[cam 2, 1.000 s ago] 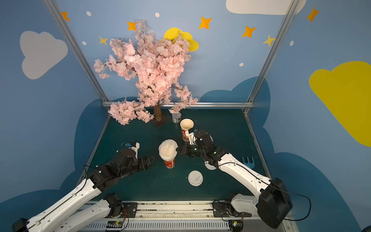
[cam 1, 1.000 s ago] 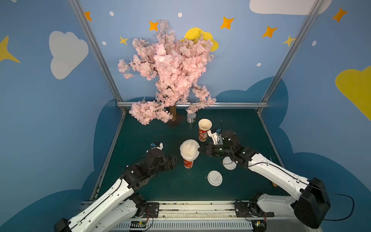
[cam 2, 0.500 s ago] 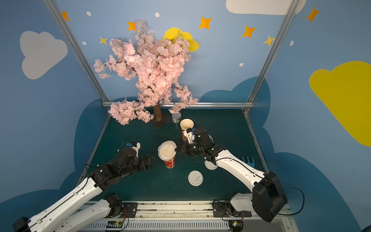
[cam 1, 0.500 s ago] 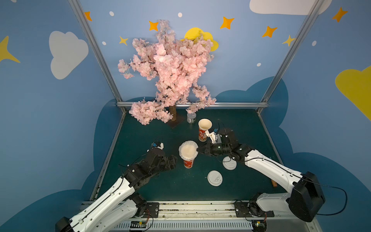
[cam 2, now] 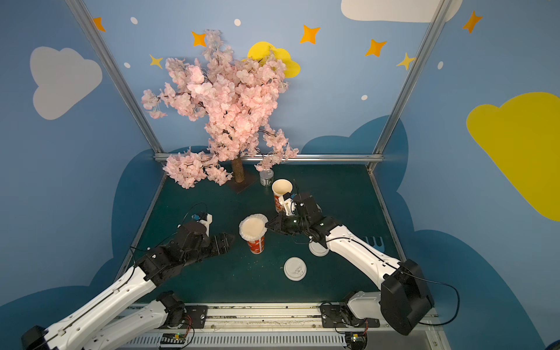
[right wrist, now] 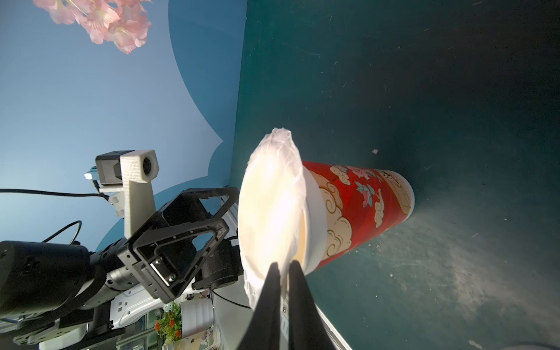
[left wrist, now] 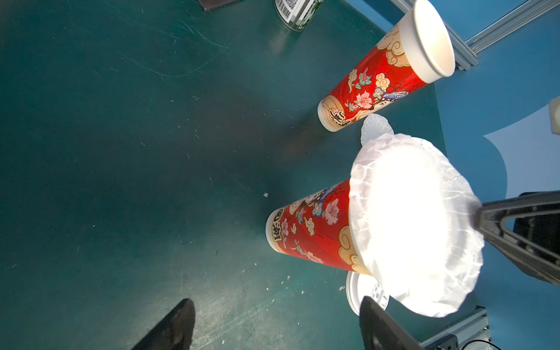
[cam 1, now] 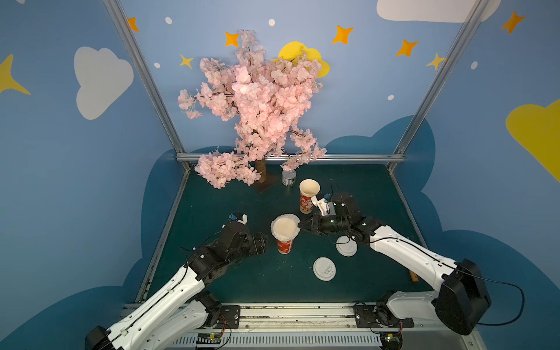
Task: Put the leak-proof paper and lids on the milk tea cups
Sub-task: Place the leak-proof paper at the cup.
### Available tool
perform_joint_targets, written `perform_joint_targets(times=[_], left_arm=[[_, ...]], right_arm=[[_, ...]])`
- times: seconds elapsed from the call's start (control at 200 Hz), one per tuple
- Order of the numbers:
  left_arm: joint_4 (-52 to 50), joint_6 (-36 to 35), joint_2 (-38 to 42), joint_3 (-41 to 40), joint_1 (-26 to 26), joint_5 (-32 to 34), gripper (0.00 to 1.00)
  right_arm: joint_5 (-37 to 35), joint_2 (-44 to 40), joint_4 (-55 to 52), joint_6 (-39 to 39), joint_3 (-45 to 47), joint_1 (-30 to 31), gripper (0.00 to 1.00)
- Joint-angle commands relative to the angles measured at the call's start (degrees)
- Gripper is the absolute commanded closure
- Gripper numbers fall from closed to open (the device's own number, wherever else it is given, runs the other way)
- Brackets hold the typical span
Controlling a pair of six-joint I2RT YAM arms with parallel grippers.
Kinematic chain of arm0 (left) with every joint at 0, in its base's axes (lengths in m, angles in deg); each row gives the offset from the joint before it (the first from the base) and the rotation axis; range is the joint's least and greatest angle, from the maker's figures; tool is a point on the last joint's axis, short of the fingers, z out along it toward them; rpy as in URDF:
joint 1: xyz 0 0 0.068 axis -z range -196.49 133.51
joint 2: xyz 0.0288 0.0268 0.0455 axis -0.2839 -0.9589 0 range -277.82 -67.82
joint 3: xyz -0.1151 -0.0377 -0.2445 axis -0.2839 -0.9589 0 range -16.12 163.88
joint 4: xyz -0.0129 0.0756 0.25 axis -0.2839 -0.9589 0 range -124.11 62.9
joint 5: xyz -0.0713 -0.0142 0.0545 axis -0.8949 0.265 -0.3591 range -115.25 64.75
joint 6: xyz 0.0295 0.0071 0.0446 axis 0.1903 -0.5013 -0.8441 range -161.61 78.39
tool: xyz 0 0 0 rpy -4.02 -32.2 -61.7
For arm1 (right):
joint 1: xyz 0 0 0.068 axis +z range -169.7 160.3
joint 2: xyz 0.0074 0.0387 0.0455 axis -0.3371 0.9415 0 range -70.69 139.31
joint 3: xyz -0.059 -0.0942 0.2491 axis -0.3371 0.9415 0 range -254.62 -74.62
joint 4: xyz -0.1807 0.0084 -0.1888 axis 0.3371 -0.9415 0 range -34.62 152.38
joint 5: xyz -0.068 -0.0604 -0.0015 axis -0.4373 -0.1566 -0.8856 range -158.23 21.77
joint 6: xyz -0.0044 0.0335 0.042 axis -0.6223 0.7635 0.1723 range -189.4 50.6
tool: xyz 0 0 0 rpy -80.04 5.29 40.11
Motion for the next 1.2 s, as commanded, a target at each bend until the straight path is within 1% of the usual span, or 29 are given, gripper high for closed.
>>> perform_joint_targets(times=[0.0, 0.285, 0.386, 0.796, 0.846, 0.906, 1.076, 1.192], left_arm=[[0.70, -1.04, -0.31, 1.63, -0.33, -0.92, 0.14], [1.01, -1.27, -0.68, 1.90, -0.44, -1.42, 0.15], [0.92, -1.42, -0.84, 2.21, -0.45, -1.64, 0.15], [0.27, -3.03, -3.05, 5.81, -0.60, -3.04, 0.14], [-0.31, -3.49, -3.14, 6.53, -0.75, -2.98, 0.15], [-1.86, -4.10, -3.52, 7.93, -0.87, -2.62, 0.14], [-5.03, -6.42, -5.25, 12.71, -2.14, -4.34, 0.13], [-8.22, -7.31, -6.96, 16.15, -3.59, -5.76, 0.12]], right_arm=[[0.73, -0.98, -0.98, -0.88, -0.47, -0.29, 0.89], [0.30, -1.43, -1.69, -1.15, -0.29, -0.36, 0.84], [-0.13, -1.85, -2.49, -1.56, -0.29, -0.45, 0.84], [-0.79, -3.34, -4.88, -2.99, 0.59, -0.62, 0.80], [-2.14, -4.48, -6.66, -3.82, 0.65, -0.71, 0.78], [-4.86, -6.25, -9.94, -5.51, 0.76, -0.70, 0.72], [-16.45, -12.96, -23.34, -11.42, 2.64, -0.38, 0.60], [-24.98, -17.26, -31.29, -13.74, 5.16, 1.46, 0.52]])
